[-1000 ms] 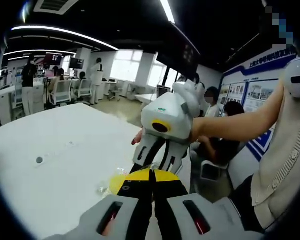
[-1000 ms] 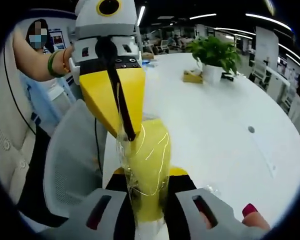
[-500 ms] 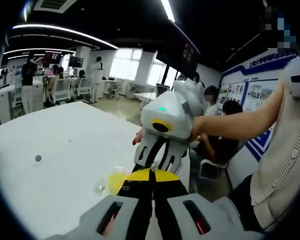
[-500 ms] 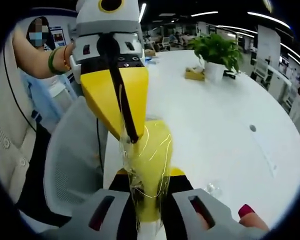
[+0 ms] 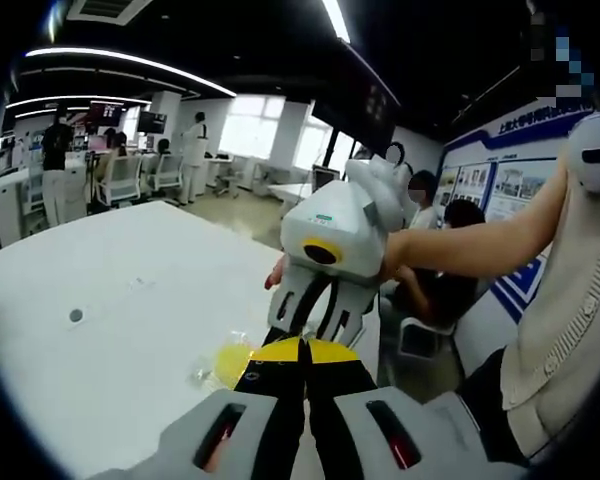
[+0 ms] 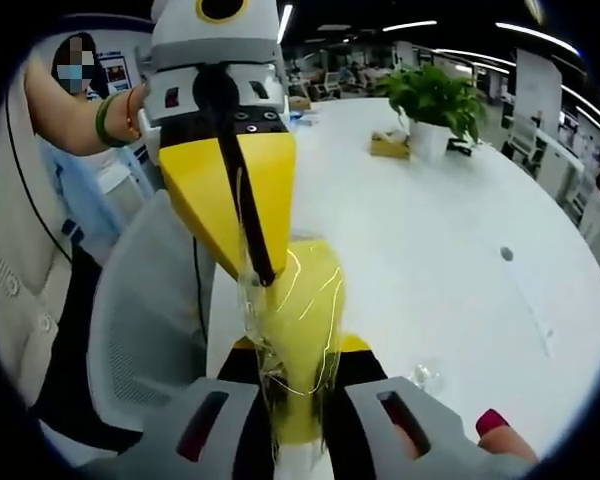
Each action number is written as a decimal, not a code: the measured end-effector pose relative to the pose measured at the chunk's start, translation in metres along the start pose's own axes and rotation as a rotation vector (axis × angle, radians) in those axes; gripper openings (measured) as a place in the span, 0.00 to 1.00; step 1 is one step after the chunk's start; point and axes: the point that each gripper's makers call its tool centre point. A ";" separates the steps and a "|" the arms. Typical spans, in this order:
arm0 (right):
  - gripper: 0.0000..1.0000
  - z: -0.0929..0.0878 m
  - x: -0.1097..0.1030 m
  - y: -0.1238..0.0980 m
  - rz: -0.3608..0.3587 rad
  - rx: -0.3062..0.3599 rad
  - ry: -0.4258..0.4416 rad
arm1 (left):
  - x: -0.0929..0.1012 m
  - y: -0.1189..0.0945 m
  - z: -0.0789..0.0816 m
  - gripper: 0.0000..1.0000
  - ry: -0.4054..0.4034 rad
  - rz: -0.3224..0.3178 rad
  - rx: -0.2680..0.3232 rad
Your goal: Compare the silicone blocks by pressing each to a similar depth, holding the contact briefly, and releasing to observe deformation and rebound differences across the visible hardness samples.
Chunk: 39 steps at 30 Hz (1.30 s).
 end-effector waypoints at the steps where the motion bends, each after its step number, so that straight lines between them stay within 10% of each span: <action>1: 0.07 0.000 0.000 0.000 0.000 0.001 0.001 | 0.000 0.000 0.000 0.00 -0.002 0.000 0.000; 39: 0.19 0.010 0.005 -0.003 -0.057 0.045 -0.056 | 0.005 -0.008 0.001 0.00 0.012 0.014 0.006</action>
Point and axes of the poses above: the point that each gripper's makers call its tool centre point, and the gripper's own axes: y roughly forward along the fingers, x roughly to its right, z roughly out of its top, and after that the axes turned 13 degrees about -x, right-handed
